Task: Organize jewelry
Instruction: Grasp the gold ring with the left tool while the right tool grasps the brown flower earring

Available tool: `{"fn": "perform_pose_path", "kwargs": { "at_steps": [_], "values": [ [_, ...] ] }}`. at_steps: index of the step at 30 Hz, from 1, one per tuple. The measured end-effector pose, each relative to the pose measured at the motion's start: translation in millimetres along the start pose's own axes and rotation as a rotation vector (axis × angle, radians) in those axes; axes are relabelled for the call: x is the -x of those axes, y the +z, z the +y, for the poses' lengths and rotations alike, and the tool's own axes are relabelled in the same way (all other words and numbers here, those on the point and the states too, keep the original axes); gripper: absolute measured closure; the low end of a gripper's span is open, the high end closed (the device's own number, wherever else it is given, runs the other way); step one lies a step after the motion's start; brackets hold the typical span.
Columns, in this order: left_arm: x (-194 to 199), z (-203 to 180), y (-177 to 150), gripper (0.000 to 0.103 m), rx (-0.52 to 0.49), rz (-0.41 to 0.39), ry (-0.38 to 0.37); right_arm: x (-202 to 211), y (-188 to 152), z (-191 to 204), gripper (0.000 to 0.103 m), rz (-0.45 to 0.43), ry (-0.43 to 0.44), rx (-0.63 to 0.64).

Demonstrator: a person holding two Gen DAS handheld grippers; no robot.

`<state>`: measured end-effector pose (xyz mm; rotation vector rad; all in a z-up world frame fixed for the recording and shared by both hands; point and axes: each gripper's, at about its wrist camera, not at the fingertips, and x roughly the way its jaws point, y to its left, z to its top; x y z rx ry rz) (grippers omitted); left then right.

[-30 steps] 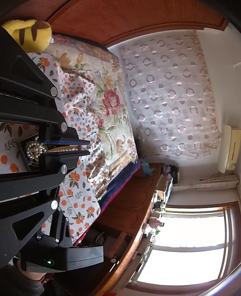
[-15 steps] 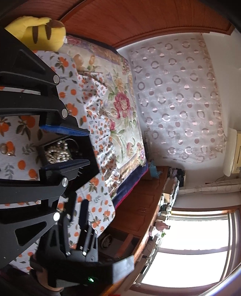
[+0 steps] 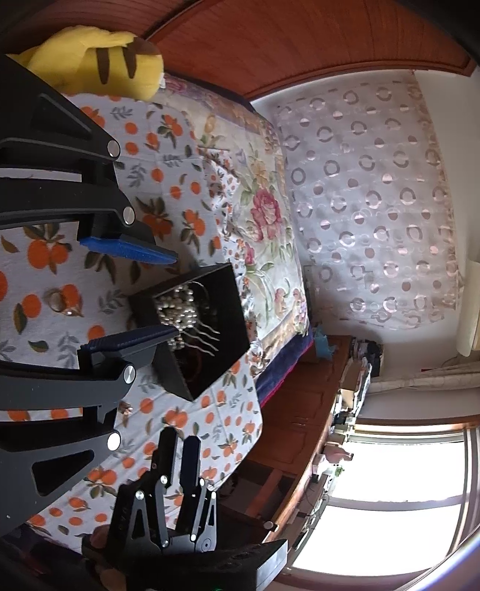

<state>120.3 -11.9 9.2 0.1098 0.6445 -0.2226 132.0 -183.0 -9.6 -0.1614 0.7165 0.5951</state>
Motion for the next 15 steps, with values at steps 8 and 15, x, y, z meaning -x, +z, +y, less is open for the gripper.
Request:
{"fn": "perform_pose_path", "kwargs": {
  "at_steps": [8,15],
  "values": [
    [-1.4,8.0,-32.9,0.042,0.014,0.038,0.005,-8.5,-27.9,-4.5,0.070,0.068,-0.020,0.008],
    [-16.9,17.0,-70.0,0.036,0.041,0.130,-0.004,-27.4,-38.9,-5.0,0.066,0.135,0.006,0.002]
  ]
}}
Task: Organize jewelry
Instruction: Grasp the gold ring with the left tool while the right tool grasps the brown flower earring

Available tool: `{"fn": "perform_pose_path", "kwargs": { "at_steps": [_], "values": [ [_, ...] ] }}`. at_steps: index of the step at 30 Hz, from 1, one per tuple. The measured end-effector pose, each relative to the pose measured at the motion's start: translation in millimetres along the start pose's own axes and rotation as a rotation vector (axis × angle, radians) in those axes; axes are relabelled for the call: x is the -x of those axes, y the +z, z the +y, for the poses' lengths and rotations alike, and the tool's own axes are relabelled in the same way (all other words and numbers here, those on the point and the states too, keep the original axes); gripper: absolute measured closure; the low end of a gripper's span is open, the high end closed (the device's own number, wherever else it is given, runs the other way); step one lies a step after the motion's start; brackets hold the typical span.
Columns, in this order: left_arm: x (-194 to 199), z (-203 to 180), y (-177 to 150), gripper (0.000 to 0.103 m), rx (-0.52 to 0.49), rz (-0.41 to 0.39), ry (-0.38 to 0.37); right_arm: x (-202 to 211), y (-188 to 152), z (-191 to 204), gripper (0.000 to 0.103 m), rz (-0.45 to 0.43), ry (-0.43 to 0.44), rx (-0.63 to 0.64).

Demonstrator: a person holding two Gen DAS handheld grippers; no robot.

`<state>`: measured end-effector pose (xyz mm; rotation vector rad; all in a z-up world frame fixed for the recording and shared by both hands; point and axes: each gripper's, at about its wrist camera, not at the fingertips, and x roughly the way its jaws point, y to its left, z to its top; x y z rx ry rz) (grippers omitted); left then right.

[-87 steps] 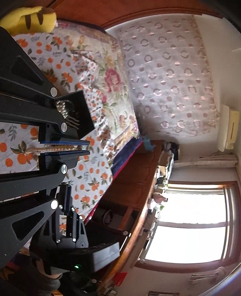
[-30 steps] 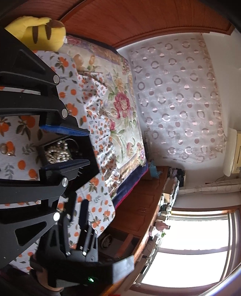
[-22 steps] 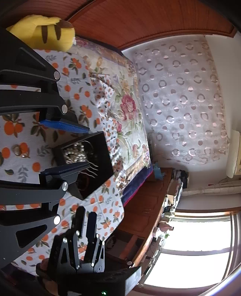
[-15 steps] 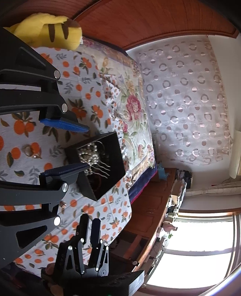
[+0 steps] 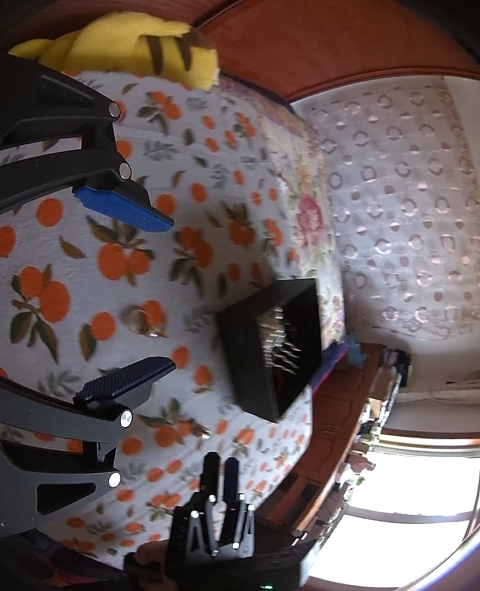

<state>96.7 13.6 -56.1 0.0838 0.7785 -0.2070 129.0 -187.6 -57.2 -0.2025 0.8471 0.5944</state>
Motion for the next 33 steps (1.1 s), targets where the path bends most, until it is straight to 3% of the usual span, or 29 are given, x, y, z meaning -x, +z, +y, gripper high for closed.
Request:
{"fn": "perform_pose_path", "kwargs": {
  "at_steps": [12,14,15,20,26,29,32,33],
  "values": [
    [-22.8,-5.5,-15.6,0.036,-0.014,0.084,-0.019,-31.2,4.0,16.3,0.066,0.084,-0.006,0.065],
    [-26.0,-7.3,-15.3,0.036,-0.018,0.092,-0.020,-31.7,3.3,16.6,0.073,0.079,-0.015,0.067],
    [-27.4,-8.3,-15.1,0.036,-0.019,0.095,-0.020,-31.3,3.1,16.4,0.086,0.077,-0.014,0.067],
    [-35.3,-8.9,-13.0,0.037,-0.015,0.107,-0.031,-28.9,0.4,14.2,0.086,0.071,-0.012,0.053],
    [-41.1,-18.1,-10.6,0.061,-0.039,0.115,-0.042,-28.9,-0.4,15.8,0.086,0.071,-0.025,0.065],
    [-44.2,-21.0,-11.1,0.067,-0.050,0.120,-0.045,-28.7,-0.2,14.7,0.086,0.071,-0.016,0.056],
    [-43.7,-24.1,-11.8,0.085,-0.066,0.114,-0.049,-28.7,0.1,14.4,0.086,0.071,-0.012,0.052],
    [-43.1,-24.5,-11.7,0.085,-0.065,0.114,-0.055,-28.7,0.2,14.3,0.086,0.071,-0.012,0.052]
  ]
}}
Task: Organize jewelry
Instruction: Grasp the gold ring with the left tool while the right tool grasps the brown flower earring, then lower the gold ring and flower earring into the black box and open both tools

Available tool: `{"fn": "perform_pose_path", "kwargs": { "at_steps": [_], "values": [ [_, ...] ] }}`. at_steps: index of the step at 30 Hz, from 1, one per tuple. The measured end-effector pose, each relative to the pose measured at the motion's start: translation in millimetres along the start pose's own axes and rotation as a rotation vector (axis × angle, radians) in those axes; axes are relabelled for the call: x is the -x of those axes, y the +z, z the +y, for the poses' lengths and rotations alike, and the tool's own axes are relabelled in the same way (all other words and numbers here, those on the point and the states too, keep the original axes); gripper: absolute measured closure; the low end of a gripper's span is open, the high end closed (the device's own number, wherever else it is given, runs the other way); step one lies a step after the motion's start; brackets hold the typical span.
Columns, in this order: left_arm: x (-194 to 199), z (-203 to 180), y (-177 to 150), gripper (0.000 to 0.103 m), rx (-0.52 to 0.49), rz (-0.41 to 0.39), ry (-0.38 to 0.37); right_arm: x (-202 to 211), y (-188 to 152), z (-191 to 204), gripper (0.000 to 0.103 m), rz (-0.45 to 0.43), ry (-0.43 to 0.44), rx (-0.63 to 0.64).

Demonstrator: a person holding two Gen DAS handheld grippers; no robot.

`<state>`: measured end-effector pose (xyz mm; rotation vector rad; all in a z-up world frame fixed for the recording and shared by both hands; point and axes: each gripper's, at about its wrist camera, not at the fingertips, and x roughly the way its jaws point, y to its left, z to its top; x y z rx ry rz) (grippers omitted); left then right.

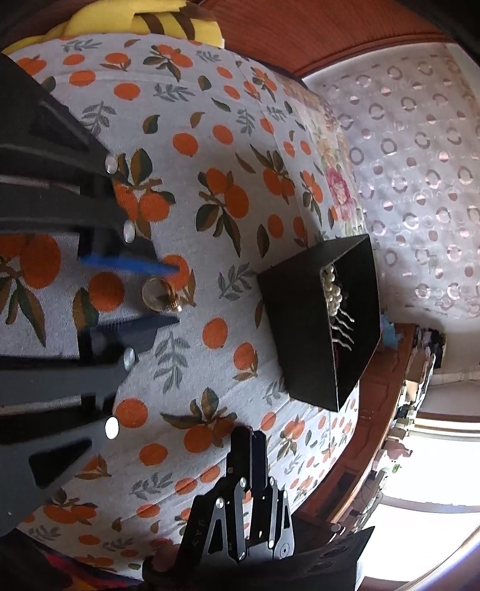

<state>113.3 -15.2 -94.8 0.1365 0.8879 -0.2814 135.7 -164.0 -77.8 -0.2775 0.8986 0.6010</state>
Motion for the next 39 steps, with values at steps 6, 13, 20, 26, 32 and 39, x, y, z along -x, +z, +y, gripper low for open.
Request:
{"fn": "perform_pose_path", "kwargs": {
  "at_steps": [6,13,20,26,32,39],
  "values": [
    [3.7,-1.8,-1.0,0.085,0.014,-0.018,-0.006,-0.2,-0.2,0.0,0.086,0.000,0.001,-0.001],
    [18.8,-1.5,5.4,0.085,0.031,-0.070,0.008,0.6,0.2,0.1,0.086,-0.001,-0.010,0.007],
    [31.9,-4.9,23.5,0.085,0.028,-0.121,0.028,12.1,3.4,0.2,0.086,-0.053,-0.012,-0.002],
    [36.2,-5.0,44.0,0.085,0.019,-0.155,0.032,34.7,22.7,-3.7,0.086,-0.137,0.008,-0.007],
    [34.9,1.1,62.8,0.085,0.033,-0.174,0.022,44.5,44.8,-7.0,0.086,-0.195,0.009,0.006],
    [25.9,8.7,84.9,0.085,0.041,-0.186,0.015,31.0,71.2,-21.7,0.086,-0.205,0.007,0.019]
  ]
}}
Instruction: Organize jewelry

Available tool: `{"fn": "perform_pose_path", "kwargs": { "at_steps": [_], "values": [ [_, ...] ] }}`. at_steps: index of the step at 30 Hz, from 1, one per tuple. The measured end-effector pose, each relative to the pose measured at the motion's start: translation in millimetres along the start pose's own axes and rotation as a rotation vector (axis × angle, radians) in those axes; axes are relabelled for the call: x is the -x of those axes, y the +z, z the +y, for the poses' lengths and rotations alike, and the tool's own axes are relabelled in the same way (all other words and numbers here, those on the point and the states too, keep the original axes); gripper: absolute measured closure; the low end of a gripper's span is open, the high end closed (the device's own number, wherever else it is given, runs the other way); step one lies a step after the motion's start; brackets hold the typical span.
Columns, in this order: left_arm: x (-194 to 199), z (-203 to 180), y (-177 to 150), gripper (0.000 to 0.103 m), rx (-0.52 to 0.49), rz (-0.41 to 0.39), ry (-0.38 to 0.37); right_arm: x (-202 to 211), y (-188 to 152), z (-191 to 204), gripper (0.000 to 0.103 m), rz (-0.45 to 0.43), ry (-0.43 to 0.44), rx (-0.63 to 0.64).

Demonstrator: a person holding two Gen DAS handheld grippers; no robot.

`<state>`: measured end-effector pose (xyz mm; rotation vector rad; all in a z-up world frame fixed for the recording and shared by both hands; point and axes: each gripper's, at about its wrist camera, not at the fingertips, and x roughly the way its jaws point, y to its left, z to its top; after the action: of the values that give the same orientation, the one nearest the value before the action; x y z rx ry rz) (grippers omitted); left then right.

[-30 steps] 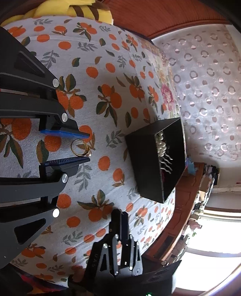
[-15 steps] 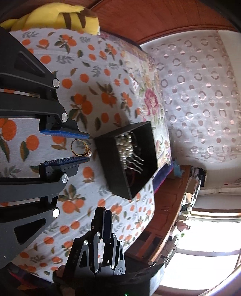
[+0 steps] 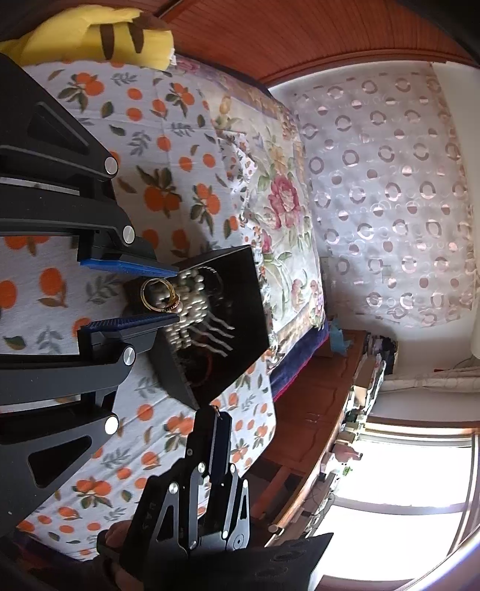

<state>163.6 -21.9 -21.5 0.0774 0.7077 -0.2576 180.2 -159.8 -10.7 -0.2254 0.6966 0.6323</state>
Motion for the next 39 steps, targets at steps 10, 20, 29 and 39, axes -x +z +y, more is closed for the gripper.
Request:
{"fn": "perform_pose_path", "kwargs": {
  "at_steps": [10,20,29,39],
  "values": [
    [-36.5,7.3,35.8,0.085,-0.002,0.002,-0.001,-25.4,9.0,-18.2,0.085,0.013,0.013,-0.038],
    [-71.9,2.9,54.1,0.085,-0.006,0.027,0.004,-22.4,5.2,-29.7,0.077,0.009,-0.004,-0.064],
    [-73.3,0.9,53.9,0.069,-0.006,0.028,0.029,-13.2,-3.6,-32.9,0.074,0.001,-0.038,-0.095],
    [-17.0,1.5,20.4,0.028,0.046,-0.019,0.083,23.3,-19.6,-15.7,0.053,-0.051,-0.072,-0.136]
  ]
}}
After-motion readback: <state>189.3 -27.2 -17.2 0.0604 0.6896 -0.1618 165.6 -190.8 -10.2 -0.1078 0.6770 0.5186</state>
